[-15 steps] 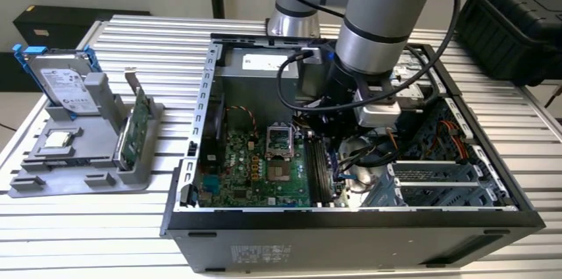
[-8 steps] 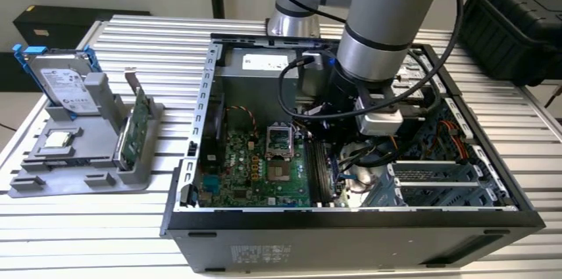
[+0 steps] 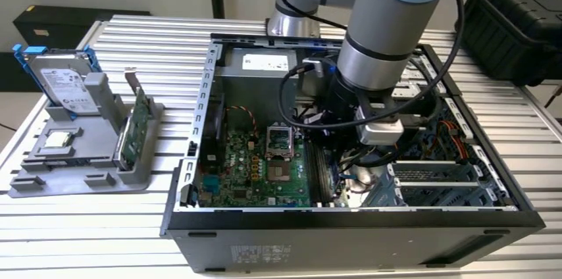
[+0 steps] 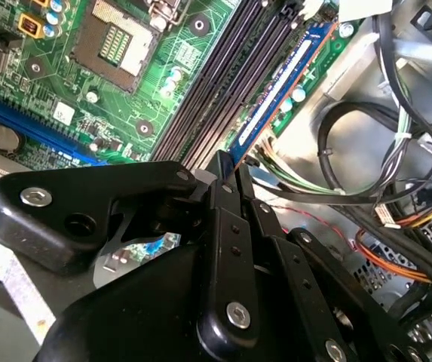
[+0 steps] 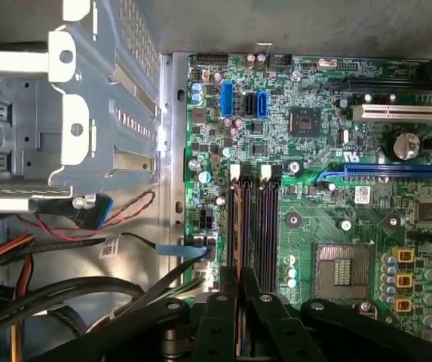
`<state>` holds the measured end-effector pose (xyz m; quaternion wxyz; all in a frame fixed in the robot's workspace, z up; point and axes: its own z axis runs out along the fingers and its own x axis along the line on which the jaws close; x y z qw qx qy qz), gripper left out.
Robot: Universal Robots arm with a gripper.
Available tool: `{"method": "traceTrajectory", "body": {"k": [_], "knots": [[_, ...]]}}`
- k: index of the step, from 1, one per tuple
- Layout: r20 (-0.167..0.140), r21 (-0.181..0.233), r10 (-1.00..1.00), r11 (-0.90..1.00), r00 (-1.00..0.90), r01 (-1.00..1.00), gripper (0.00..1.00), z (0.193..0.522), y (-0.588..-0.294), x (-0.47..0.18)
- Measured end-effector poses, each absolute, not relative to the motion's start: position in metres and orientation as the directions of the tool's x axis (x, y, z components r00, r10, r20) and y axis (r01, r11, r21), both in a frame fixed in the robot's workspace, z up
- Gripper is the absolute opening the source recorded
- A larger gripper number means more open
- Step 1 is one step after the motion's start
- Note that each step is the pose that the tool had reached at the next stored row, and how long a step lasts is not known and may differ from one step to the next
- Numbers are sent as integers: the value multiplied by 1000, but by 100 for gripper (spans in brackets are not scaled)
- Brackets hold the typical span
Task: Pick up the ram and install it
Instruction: 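Insert the ram into the slot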
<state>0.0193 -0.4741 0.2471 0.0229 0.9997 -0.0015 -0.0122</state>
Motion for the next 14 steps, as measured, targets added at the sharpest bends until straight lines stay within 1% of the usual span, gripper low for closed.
{"method": "traceTrajectory", "body": {"k": [14], "knots": [[-21,56,-4,-998,1000,-3,0,233,-474,19]]}}
